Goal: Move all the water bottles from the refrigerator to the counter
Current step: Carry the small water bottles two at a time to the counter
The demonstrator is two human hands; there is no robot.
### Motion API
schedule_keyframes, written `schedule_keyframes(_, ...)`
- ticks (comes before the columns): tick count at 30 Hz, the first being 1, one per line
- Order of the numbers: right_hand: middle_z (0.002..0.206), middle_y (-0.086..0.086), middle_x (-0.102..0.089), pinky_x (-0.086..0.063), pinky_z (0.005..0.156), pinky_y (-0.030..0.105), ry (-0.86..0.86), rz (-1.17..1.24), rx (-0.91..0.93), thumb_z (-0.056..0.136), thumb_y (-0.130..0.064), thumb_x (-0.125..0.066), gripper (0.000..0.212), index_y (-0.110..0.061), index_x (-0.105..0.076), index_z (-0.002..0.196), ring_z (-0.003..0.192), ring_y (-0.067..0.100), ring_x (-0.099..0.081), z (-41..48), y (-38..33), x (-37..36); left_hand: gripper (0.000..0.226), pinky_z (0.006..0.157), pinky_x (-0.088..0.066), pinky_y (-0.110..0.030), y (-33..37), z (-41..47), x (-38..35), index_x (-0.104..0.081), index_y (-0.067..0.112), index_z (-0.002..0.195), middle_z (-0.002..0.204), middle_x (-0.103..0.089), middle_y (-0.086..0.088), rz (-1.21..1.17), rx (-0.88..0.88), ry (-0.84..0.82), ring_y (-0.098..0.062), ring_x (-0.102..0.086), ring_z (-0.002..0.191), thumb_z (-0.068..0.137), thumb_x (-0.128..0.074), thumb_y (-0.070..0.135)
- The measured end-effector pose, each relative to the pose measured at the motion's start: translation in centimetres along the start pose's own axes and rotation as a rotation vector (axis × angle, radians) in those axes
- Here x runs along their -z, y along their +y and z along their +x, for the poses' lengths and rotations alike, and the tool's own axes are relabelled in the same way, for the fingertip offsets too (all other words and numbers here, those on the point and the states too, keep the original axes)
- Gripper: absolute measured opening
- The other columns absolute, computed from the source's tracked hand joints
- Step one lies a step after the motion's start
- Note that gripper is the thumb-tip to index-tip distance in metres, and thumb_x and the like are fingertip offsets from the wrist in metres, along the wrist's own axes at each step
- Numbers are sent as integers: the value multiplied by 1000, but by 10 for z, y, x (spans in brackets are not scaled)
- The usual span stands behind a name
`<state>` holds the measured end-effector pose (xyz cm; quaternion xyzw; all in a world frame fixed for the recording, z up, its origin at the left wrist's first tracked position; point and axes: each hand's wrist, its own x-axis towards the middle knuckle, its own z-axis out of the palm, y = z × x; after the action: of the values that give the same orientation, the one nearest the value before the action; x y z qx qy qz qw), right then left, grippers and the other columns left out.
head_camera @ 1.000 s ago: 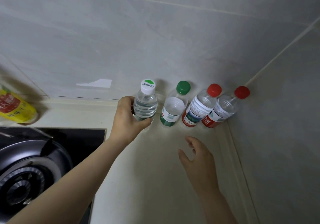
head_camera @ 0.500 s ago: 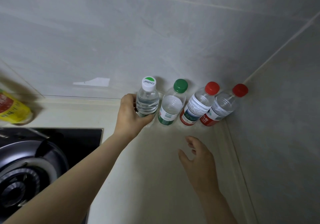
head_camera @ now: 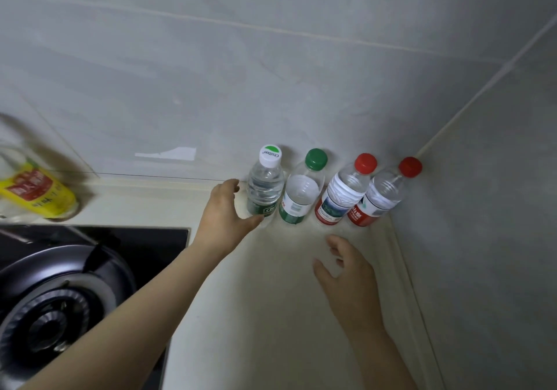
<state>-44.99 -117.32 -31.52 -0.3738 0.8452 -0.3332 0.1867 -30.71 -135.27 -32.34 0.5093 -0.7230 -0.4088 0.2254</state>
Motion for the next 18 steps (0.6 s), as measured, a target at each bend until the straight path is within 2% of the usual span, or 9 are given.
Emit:
schedule_keyframes(7,121,-4,-65,-47,100,36,12,-22,86,82,-20,-73,48,-20,-60,128,112,12,-59,-15,-33,23,67,97,-48,-30,19,-60,48,-45,18,135,129,-49,4,12,-119,-33,-11,-53,112,78,-78,22)
schedule_keyframes(11,110,-8,-65,-49,95,33,3,-43,171,80,-21,-76,46,-22,-61,124,101,8,-60,-32,-62,45,57,94,-48,-27,36,-94,85,-51,20,131,123,-53,9,47,-225,10,-9,-55,110,79,-76,21)
schedule_keyframes(14,109,-10,-68,-51,92,35,9,-50,259,79,-24,-77,43,-26,-64,119,102,7,-63,-51,-87,63,53,95,-48,-26,51,-122,114,-53,24,128,123,-54,12,43,-272,37,-4,-55,110,80,-75,21)
schedule_keyframes(18,108,-18,-66,-51,92,30,-6,-4,371,80,-27,-76,40,-33,-63,117,103,1,-62,-78,-123,86,52,96,-49,-27,69,-160,151,-54,25,127,118,-56,12,45,-357,109,0,-56,109,80,-75,20)
